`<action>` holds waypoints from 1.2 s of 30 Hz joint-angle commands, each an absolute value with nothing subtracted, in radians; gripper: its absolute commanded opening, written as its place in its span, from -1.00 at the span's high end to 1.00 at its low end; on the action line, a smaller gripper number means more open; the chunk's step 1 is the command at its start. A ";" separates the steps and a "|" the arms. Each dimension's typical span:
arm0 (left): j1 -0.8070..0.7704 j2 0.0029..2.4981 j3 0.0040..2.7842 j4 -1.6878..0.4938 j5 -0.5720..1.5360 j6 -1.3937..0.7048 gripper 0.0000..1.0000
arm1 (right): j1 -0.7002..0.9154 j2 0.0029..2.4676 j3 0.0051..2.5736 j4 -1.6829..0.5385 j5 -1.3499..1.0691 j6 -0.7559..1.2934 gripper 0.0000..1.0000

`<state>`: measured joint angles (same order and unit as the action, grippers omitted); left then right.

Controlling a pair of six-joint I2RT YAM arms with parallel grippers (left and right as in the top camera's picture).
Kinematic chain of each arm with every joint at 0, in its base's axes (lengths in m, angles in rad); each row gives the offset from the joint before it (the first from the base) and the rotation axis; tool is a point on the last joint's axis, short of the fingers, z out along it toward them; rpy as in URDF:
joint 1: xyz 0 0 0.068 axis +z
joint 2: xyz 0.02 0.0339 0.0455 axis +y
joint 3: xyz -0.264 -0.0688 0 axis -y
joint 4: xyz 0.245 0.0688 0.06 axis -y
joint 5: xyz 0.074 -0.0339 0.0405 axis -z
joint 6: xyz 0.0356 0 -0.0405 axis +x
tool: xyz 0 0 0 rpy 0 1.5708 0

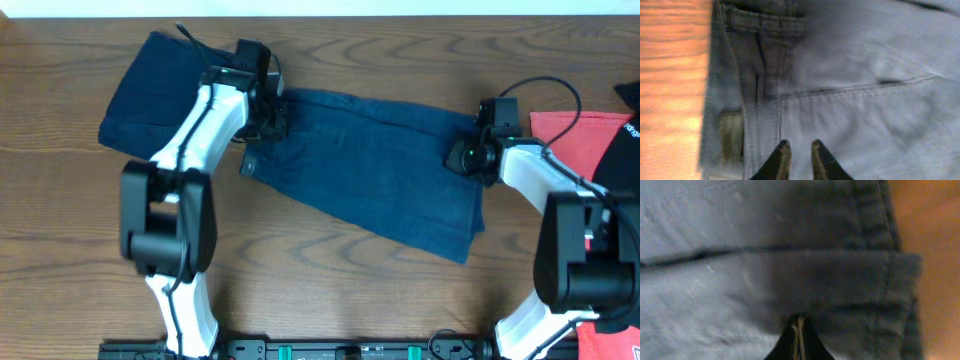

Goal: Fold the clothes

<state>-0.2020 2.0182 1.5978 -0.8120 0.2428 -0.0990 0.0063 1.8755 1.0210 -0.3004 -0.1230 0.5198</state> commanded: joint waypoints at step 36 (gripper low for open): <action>-0.145 2.176 1.548 -0.333 0.152 0.086 -0.12 | -0.051 1.451 1.064 -0.740 -0.295 0.227 0.34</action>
